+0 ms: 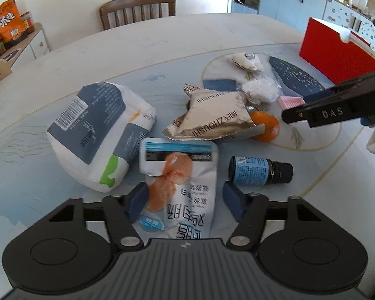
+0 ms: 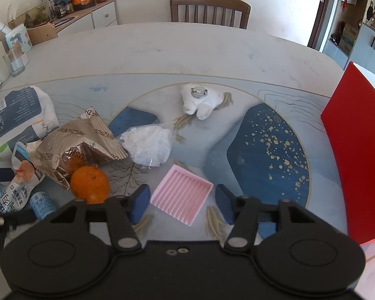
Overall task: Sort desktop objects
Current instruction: 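Grasp the white sausage packet with left gripper while right gripper grasps pink tray, then carry the sausage packet and pink tray with both grippers over the red box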
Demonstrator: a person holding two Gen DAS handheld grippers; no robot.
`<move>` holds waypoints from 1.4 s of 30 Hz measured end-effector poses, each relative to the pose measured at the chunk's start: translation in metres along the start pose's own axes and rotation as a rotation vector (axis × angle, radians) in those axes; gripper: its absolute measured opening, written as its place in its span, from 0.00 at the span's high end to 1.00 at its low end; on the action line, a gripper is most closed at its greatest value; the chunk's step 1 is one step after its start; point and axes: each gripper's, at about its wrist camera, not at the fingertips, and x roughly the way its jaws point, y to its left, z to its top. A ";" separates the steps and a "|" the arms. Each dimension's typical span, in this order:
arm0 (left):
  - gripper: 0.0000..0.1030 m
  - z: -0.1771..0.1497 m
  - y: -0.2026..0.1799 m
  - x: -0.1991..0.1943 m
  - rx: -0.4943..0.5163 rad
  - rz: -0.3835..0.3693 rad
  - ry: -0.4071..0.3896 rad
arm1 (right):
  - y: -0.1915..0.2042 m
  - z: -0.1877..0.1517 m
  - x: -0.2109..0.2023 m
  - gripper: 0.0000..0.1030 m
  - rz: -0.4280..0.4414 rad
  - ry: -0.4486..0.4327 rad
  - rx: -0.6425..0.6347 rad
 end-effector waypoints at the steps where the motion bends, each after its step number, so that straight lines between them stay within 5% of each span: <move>1: 0.44 0.001 -0.001 0.000 -0.003 0.003 0.000 | 0.000 0.000 0.000 0.49 0.001 0.001 0.000; 16: 0.46 -0.007 -0.011 -0.008 -0.040 0.019 -0.001 | -0.017 -0.025 -0.025 0.55 0.035 0.027 0.017; 32: 0.46 -0.022 -0.018 -0.037 -0.186 0.060 0.007 | -0.049 -0.050 -0.073 0.55 0.102 0.018 0.053; 42: 0.46 -0.001 -0.040 -0.064 -0.198 0.046 -0.029 | -0.076 -0.047 -0.104 0.55 0.135 -0.017 0.059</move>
